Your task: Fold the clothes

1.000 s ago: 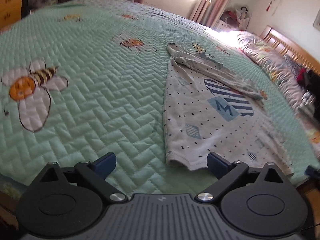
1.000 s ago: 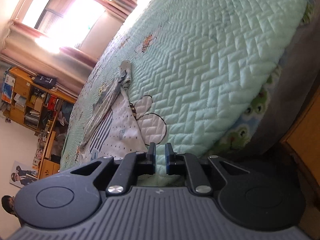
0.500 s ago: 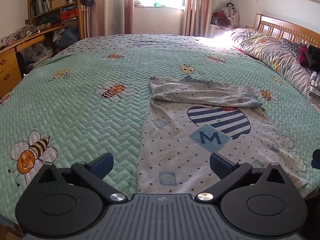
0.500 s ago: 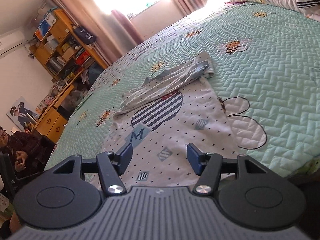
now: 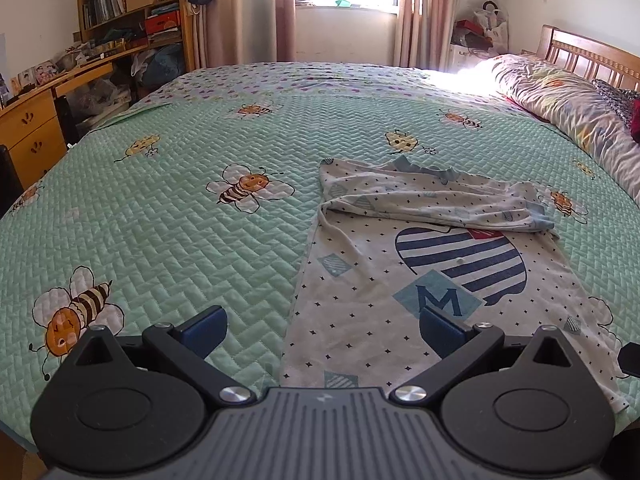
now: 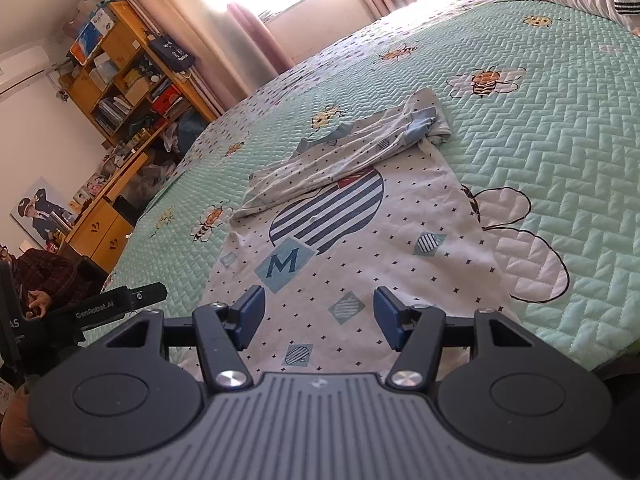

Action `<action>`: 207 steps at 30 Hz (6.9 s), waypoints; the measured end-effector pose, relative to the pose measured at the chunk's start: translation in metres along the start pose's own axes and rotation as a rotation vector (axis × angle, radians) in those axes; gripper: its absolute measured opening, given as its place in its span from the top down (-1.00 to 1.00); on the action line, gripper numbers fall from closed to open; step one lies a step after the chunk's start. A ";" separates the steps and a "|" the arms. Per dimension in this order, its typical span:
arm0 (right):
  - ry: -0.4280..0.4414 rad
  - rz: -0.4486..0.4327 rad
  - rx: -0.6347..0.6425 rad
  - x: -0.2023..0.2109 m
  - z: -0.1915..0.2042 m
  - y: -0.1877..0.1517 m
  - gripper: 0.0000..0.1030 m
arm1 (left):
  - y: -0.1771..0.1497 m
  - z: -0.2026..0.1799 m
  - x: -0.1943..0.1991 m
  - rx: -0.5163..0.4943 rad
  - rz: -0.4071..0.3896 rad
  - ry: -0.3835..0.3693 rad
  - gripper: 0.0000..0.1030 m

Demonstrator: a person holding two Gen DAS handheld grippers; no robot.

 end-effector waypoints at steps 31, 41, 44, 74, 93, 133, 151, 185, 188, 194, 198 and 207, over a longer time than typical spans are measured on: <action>-0.032 0.010 -0.037 0.000 -0.017 0.003 -0.20 | 0.006 -0.001 -0.005 -0.053 0.011 0.048 -0.99; -0.038 0.013 -0.053 -0.001 -0.021 0.003 -0.20 | 0.005 -0.001 -0.006 -0.062 0.016 0.047 -0.99; -0.042 0.010 -0.060 0.000 -0.024 0.003 -0.20 | 0.004 0.000 -0.008 -0.064 0.020 0.046 -0.99; 0.130 -0.123 -0.058 -0.026 -0.074 0.166 -0.37 | 0.032 0.105 -0.070 0.099 0.013 0.072 -0.99; 0.194 0.052 -0.266 -0.182 -0.179 0.214 -0.37 | 0.141 0.050 -0.293 0.055 0.153 -0.346 -0.98; 0.309 0.144 -0.166 -0.244 -0.179 0.230 0.19 | 0.157 -0.004 -0.337 -0.162 0.034 -0.399 0.38; 0.152 0.116 0.067 -0.257 -0.176 0.235 0.89 | 0.154 -0.001 -0.336 -0.162 -0.027 -0.380 0.27; 0.306 0.365 -0.095 -0.335 0.109 0.066 0.11 | 0.106 0.176 -0.252 0.525 -0.241 -0.340 -0.41; 0.317 0.279 -0.095 -0.328 0.120 0.072 0.04 | 0.104 0.182 -0.247 0.559 -0.250 -0.358 -0.41; 0.342 0.174 -0.118 -0.281 0.119 0.080 0.04 | 0.097 0.186 -0.243 0.597 -0.235 -0.383 -0.45; 0.326 0.284 -0.171 -0.321 0.128 0.041 0.10 | 0.094 0.186 -0.246 0.593 -0.236 -0.386 -0.46; 0.335 0.094 -0.182 -0.284 0.108 0.076 0.05 | 0.092 0.183 -0.251 0.589 -0.235 -0.390 -0.57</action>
Point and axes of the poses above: each gripper's, at about its wrist camera, not at the fingertips, and x roughly against the way its jaws point, z to its left, y to its top, the point moved 10 cm from there along -x, roughly the way its jaws point, and after that the axes turned 1 degree about y, right-handed, at the moved point
